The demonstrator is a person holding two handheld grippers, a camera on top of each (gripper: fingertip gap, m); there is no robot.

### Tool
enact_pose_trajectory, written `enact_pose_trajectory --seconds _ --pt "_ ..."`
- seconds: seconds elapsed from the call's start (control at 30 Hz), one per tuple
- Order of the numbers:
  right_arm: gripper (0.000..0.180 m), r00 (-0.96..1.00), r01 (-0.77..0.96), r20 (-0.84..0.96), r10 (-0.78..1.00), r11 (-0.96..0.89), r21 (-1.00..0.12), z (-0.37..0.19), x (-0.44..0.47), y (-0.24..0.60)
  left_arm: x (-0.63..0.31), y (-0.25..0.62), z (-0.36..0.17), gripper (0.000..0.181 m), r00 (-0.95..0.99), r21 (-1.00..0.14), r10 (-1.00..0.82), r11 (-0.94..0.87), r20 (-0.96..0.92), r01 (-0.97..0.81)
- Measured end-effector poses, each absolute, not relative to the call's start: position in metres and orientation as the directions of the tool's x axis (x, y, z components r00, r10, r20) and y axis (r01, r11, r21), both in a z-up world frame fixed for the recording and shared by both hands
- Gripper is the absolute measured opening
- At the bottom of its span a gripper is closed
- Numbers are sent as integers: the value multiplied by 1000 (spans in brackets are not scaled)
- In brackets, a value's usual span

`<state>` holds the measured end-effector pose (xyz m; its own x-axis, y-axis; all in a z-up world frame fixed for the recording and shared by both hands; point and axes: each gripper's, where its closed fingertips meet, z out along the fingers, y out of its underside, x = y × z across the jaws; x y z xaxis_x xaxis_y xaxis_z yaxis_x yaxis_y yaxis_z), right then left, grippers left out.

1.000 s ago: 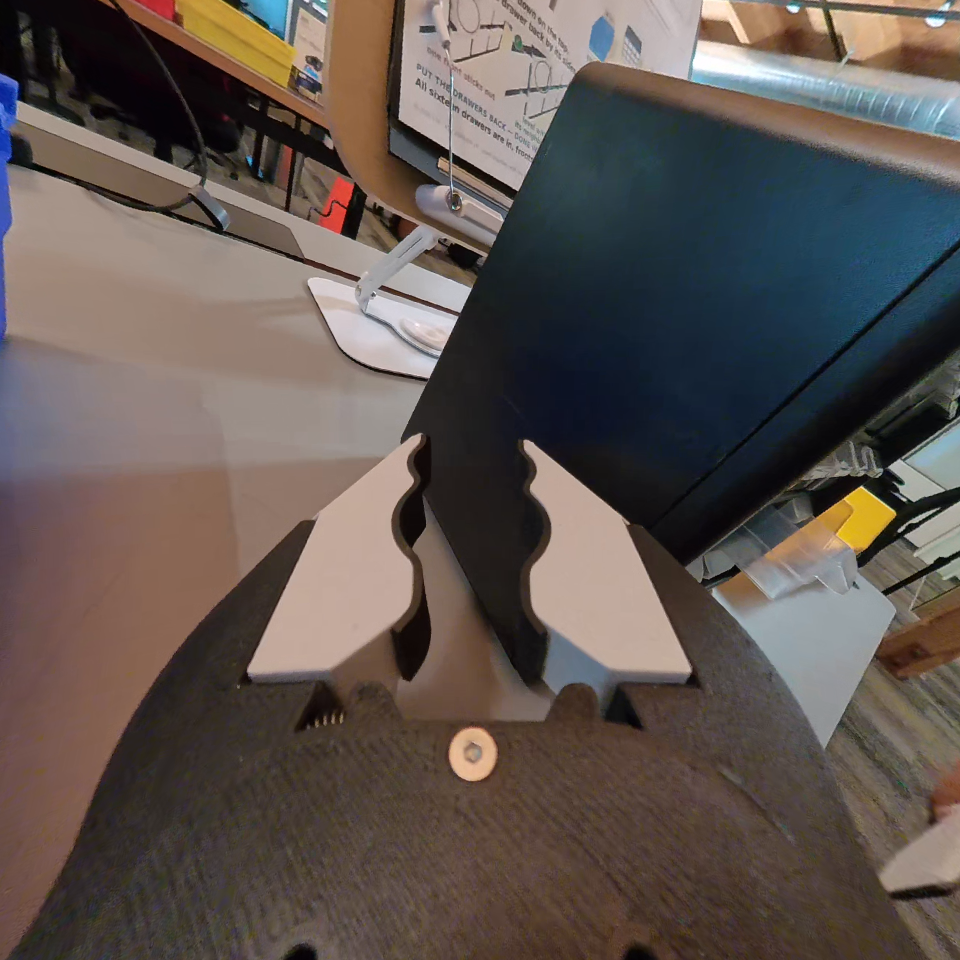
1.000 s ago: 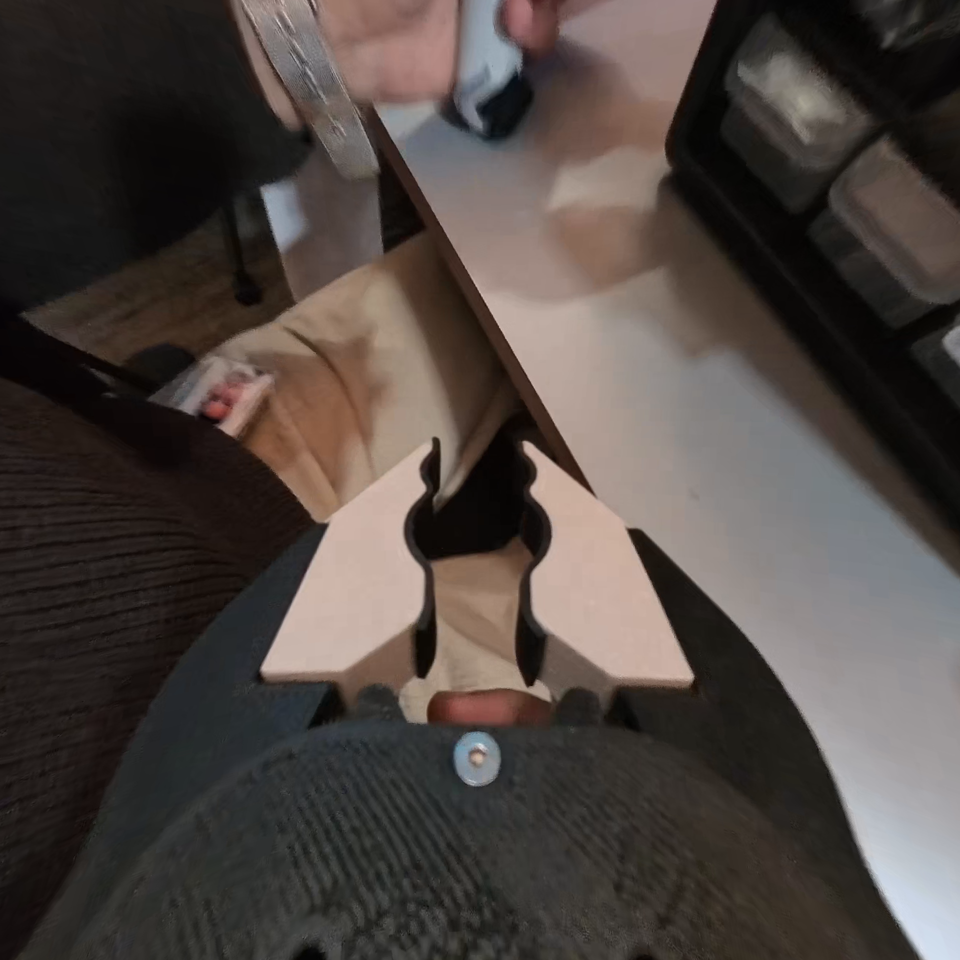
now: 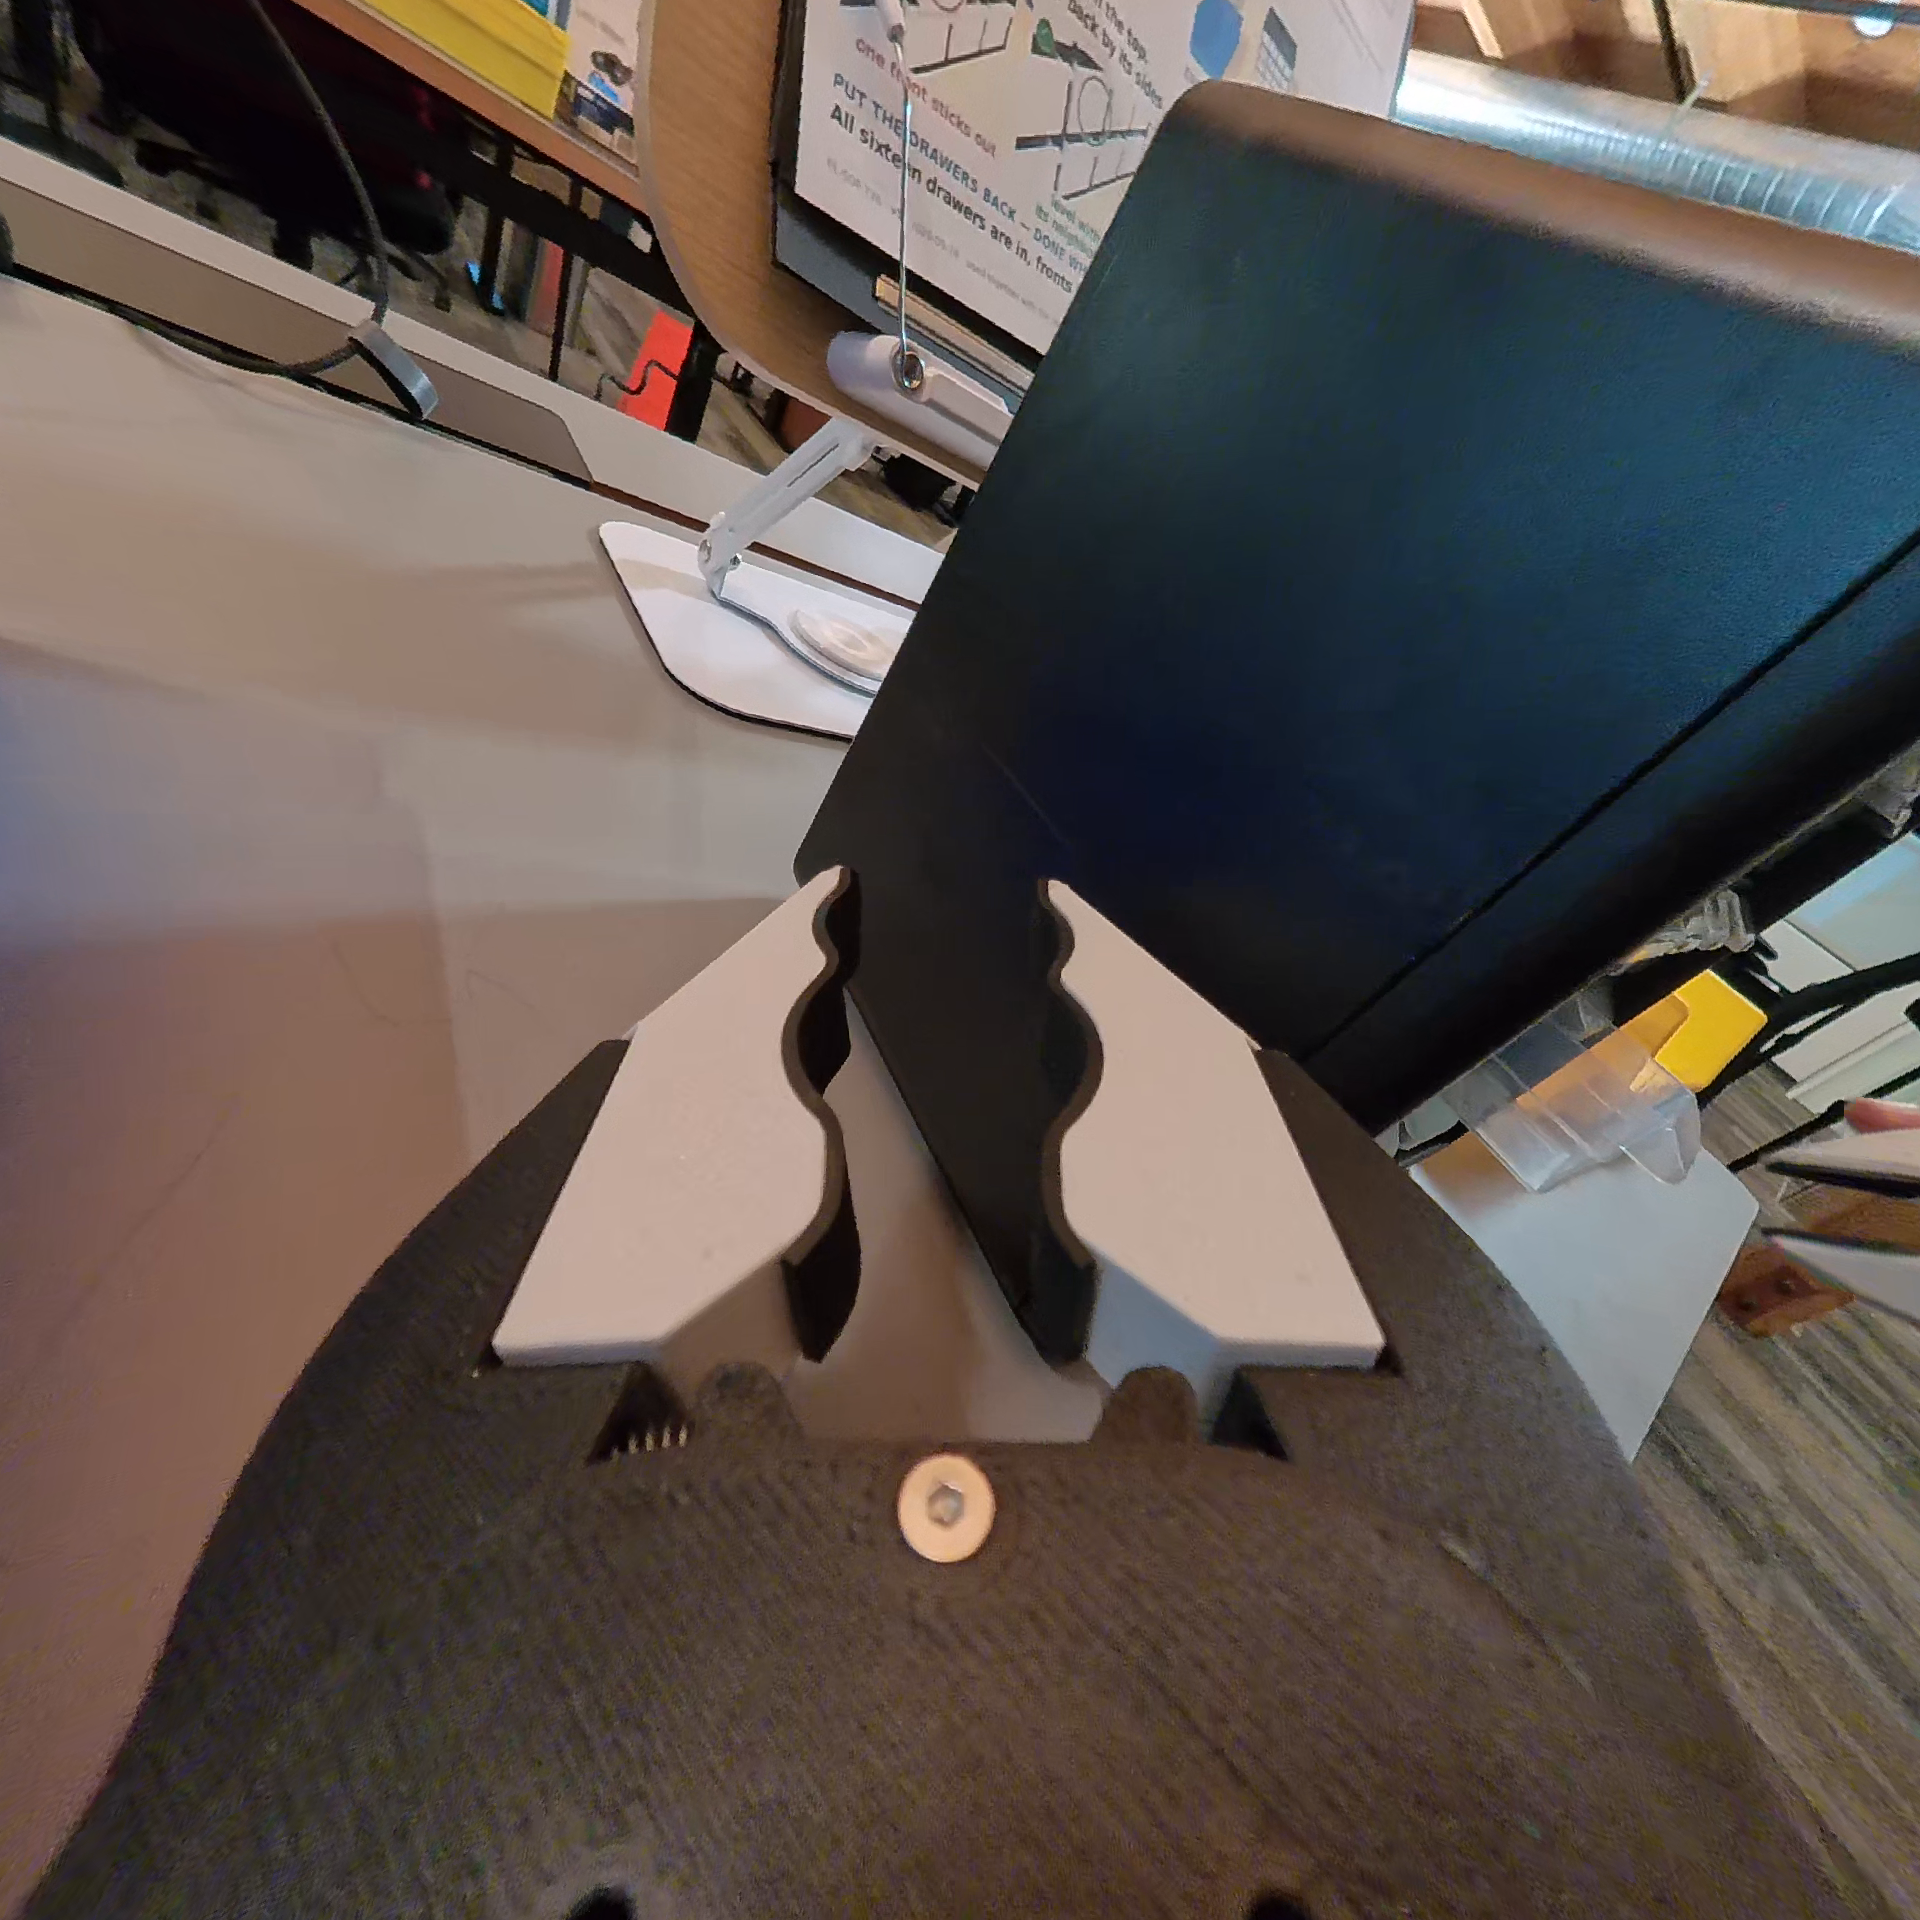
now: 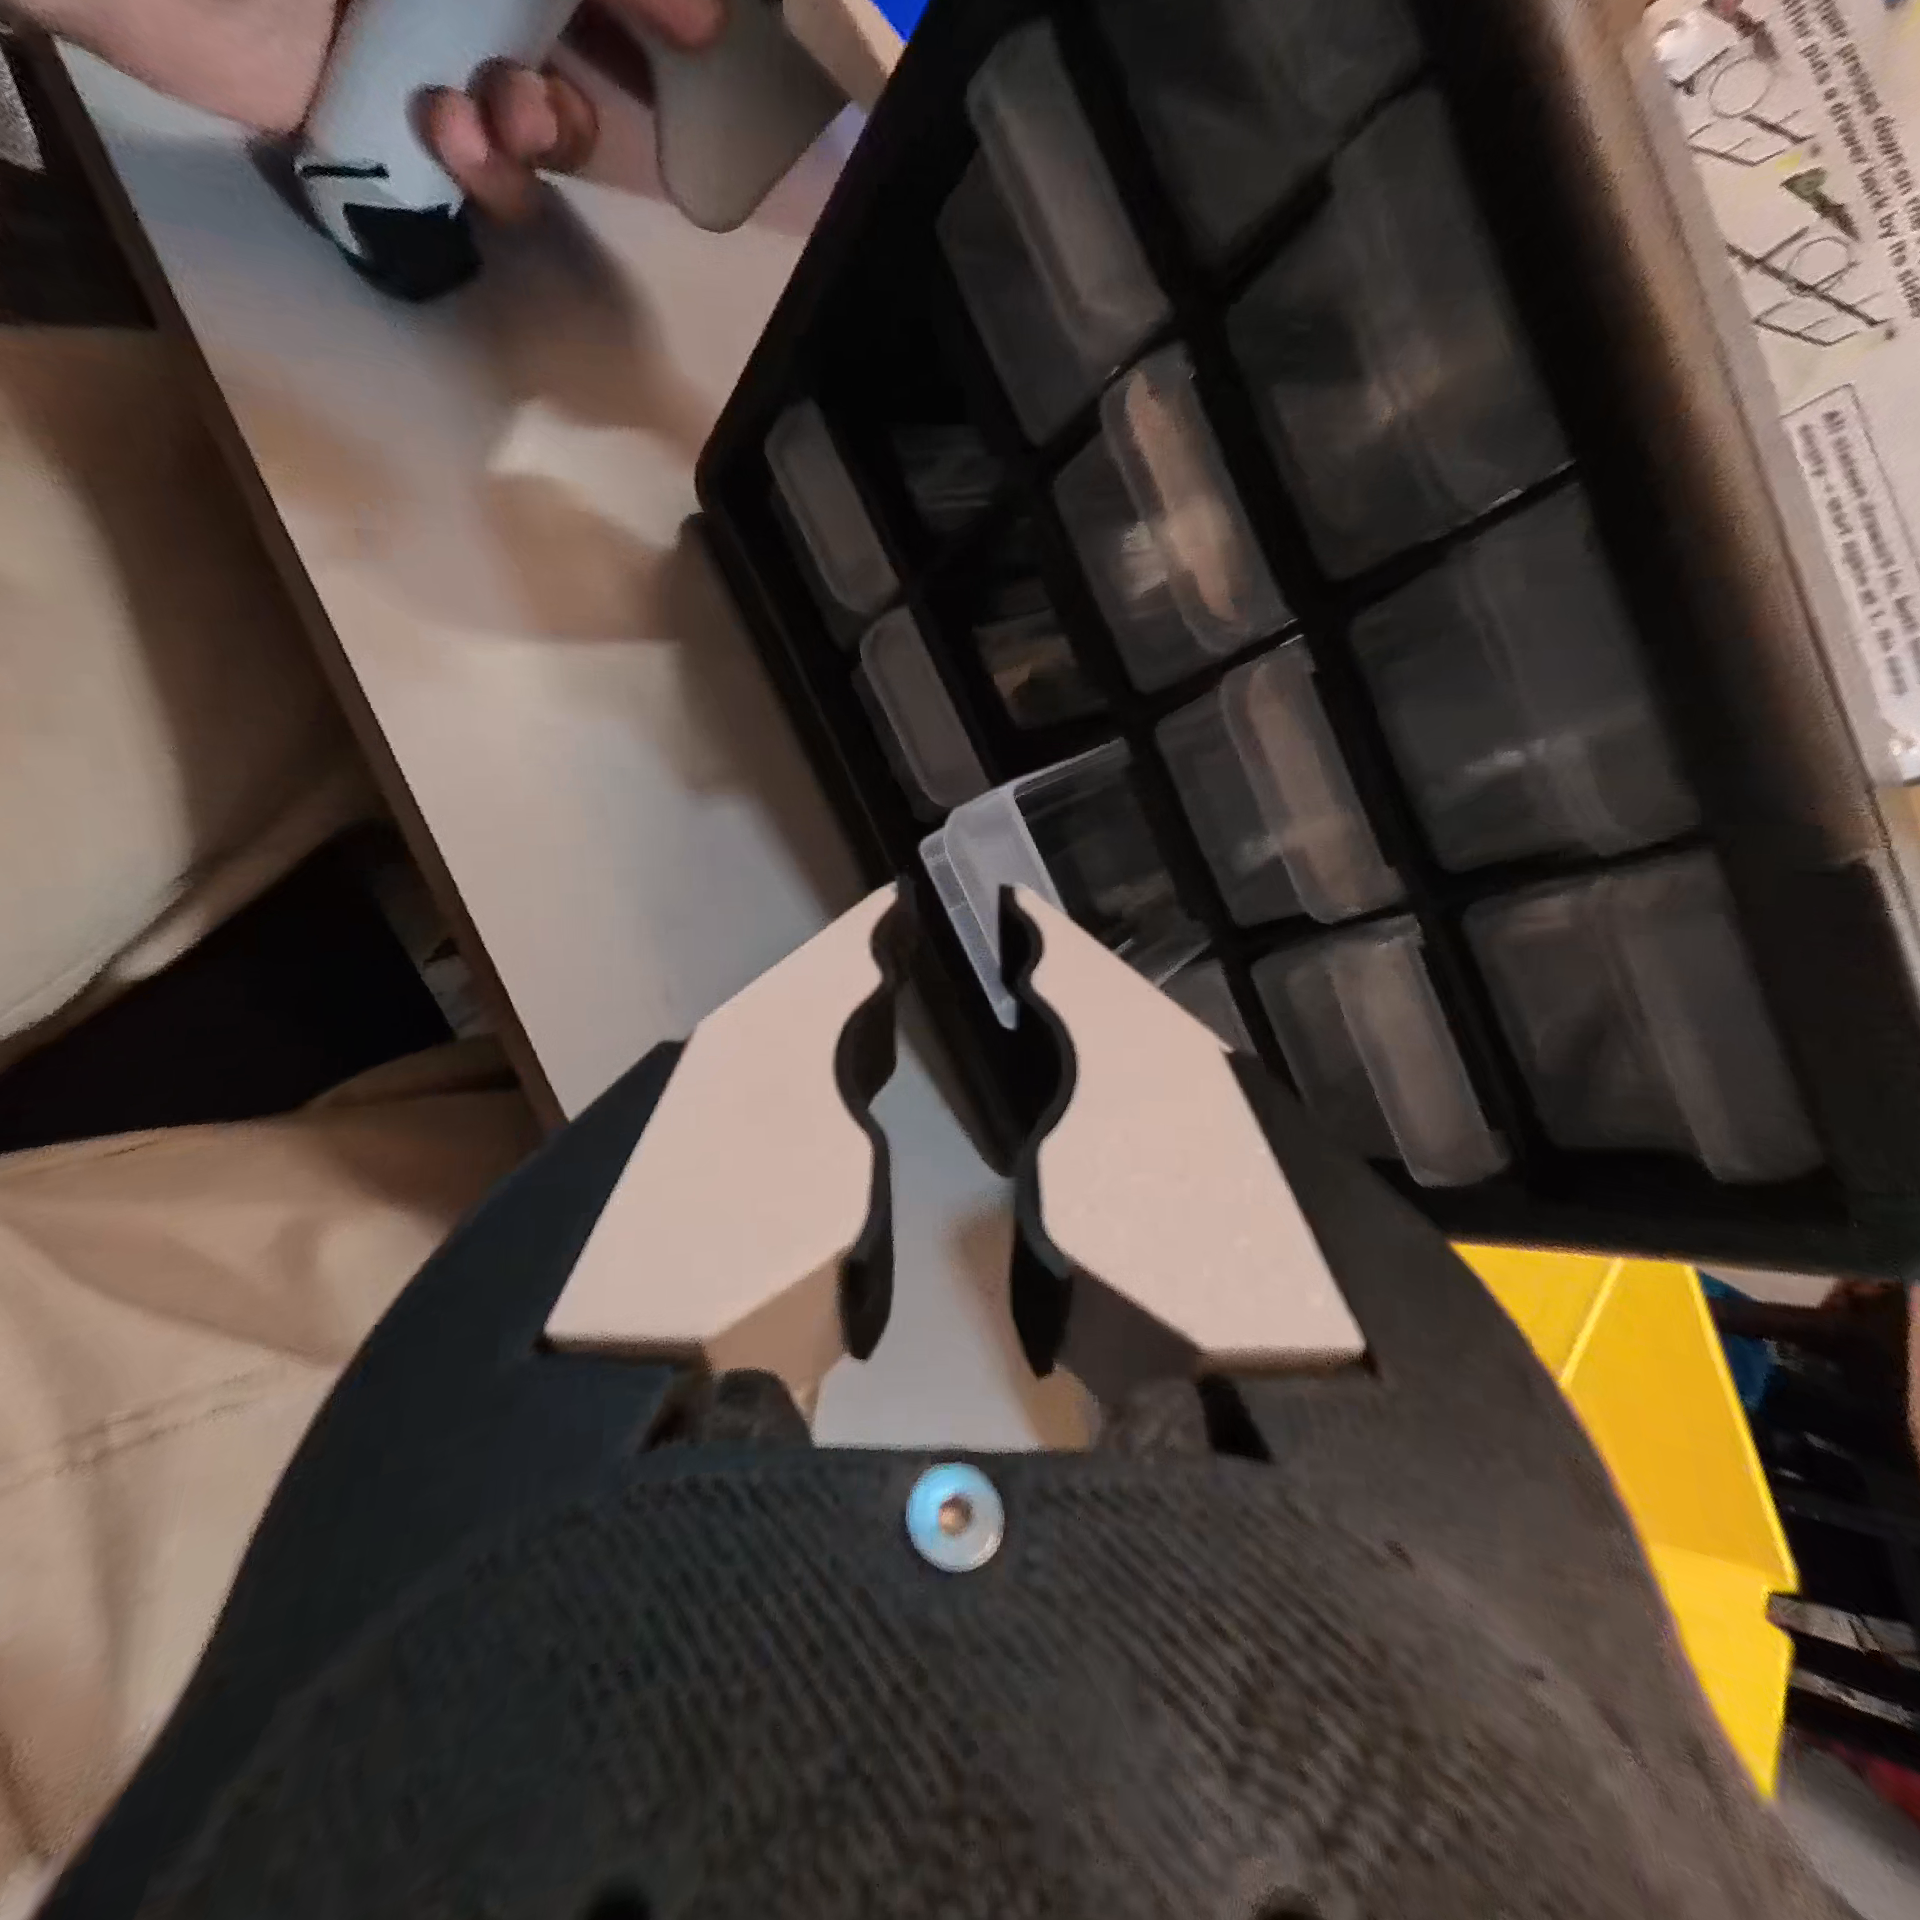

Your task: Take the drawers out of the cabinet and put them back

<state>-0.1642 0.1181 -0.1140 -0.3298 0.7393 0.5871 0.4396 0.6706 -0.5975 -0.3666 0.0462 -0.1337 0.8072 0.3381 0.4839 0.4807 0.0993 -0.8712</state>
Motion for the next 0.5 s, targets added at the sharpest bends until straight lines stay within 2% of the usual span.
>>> enact_pose_trajectory --seconds 0.03,0.17,0.27,0.33,0.4,0.5 --pt "22 -336 447 600 726 684 -577 -117 -165 120 -366 46 -134 29 807 -871 337 99 485 482" --pt "32 -354 463 691 630 760 -456 -124 -171 133 -366 47 -134 29 804 -865 332 98 494 491" --pt "37 -378 460 702 604 781 -424 -131 -176 135 -366 48 -135 29 801 -862 329 97 500 498" --pt "34 -387 465 708 590 788 -403 -135 -179 139 -366 48 -135 29 800 -861 330 99 501 499" --pt "22 -390 463 718 577 796 -389 -135 -181 141 -366 47 -135 30 800 -860 329 99 503 500" --pt "20 -410 457 718 562 808 -372 -134 -181 140 -366 48 -136 30 797 -857 326 98 508 506"
